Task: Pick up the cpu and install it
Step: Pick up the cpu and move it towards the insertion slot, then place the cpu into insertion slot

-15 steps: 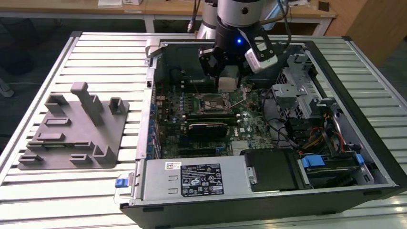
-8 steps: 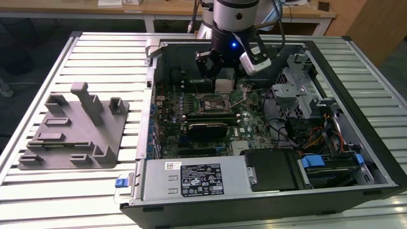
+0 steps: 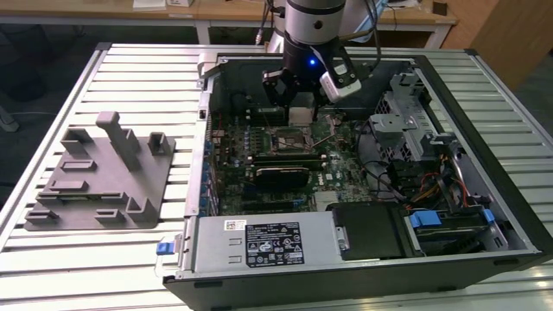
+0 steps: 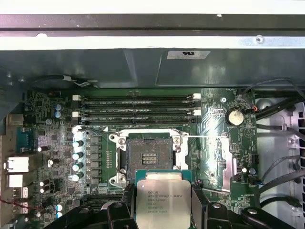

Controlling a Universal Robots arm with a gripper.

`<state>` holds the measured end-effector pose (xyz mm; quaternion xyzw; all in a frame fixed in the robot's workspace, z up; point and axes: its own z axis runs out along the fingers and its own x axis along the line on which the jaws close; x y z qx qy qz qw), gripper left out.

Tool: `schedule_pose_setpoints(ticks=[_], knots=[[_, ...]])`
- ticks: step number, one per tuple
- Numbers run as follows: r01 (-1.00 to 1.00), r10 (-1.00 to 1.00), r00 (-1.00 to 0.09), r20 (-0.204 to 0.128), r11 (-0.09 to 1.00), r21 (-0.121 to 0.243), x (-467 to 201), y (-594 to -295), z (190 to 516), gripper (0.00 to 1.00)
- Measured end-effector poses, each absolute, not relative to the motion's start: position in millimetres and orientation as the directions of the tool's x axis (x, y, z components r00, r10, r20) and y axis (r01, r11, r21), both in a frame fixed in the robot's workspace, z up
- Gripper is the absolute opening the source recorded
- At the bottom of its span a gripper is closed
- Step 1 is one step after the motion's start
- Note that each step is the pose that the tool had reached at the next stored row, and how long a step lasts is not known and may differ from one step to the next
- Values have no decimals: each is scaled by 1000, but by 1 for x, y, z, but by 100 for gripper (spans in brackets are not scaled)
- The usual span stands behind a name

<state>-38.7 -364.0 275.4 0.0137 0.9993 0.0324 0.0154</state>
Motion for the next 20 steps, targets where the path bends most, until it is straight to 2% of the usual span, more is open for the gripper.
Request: schedule_pose_setpoints(ticks=[13,20], knots=[[27,29,-999,-30,997,65,-39,-364,275,55],[91,93,-995,-30,994,65,-39,-364,275,55]])
